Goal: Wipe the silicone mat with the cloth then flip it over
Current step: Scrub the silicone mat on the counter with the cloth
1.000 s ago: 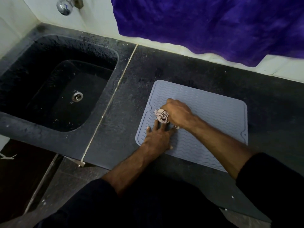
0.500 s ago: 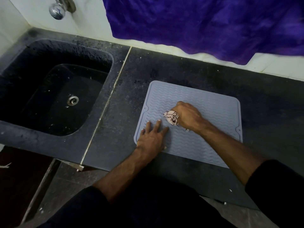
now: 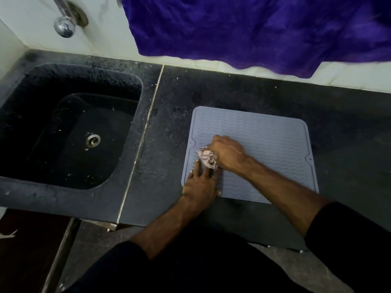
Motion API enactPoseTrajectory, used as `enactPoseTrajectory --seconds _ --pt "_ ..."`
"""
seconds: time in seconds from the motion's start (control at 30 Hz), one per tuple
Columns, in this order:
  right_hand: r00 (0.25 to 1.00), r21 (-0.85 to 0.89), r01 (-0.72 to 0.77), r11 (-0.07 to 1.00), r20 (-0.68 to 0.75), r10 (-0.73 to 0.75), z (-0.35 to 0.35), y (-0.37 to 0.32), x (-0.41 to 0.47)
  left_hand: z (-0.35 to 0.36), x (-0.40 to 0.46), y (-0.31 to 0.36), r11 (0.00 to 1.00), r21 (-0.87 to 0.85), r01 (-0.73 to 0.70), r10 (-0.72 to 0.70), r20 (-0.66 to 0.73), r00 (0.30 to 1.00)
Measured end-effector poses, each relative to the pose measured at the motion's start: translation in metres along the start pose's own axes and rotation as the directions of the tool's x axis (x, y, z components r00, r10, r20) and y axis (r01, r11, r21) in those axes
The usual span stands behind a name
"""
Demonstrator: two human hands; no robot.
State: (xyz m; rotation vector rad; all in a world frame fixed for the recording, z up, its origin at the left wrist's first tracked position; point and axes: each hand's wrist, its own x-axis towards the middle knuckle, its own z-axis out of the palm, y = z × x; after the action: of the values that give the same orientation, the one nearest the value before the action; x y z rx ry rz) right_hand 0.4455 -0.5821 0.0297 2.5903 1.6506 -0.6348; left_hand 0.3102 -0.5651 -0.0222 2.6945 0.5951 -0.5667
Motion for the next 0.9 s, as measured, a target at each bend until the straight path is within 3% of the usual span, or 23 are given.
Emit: enactPoseTrajectory --seconds 0.13,0.27,0.43,0.63,0.77,0.9 --pt "0.999 0.047 -0.042 0.998 -0.021 0.043 -0.002 0.004 0.003 -0.001 0.0 -0.01 0.997 0.019 -0.079 0.079 0.031 0.996" --pt "0.997 0.102 0.057 0.993 -0.06 -0.051 0.003 -0.027 0.009 0.001 0.005 -0.019 0.988 0.054 -0.144 0.142 0.04 0.989" --pt "0.999 0.067 -0.049 0.997 -0.013 0.05 0.011 -0.01 0.003 0.0 0.004 -0.019 0.99 0.031 -0.137 0.136 0.023 0.99" --pt "0.998 0.029 -0.067 0.997 0.021 0.066 0.002 0.019 -0.011 -0.003 0.003 -0.017 0.991 0.033 -0.129 0.126 0.076 0.989" --pt "0.998 0.145 -0.027 0.989 -0.054 0.035 -0.001 -0.007 -0.004 -0.006 0.002 -0.017 0.99 0.037 -0.135 0.133 0.063 0.989" --pt "1.0 0.039 -0.007 0.999 -0.02 0.008 0.005 -0.027 0.0 -0.008 0.002 -0.016 0.99 0.011 -0.142 0.142 0.043 0.989"
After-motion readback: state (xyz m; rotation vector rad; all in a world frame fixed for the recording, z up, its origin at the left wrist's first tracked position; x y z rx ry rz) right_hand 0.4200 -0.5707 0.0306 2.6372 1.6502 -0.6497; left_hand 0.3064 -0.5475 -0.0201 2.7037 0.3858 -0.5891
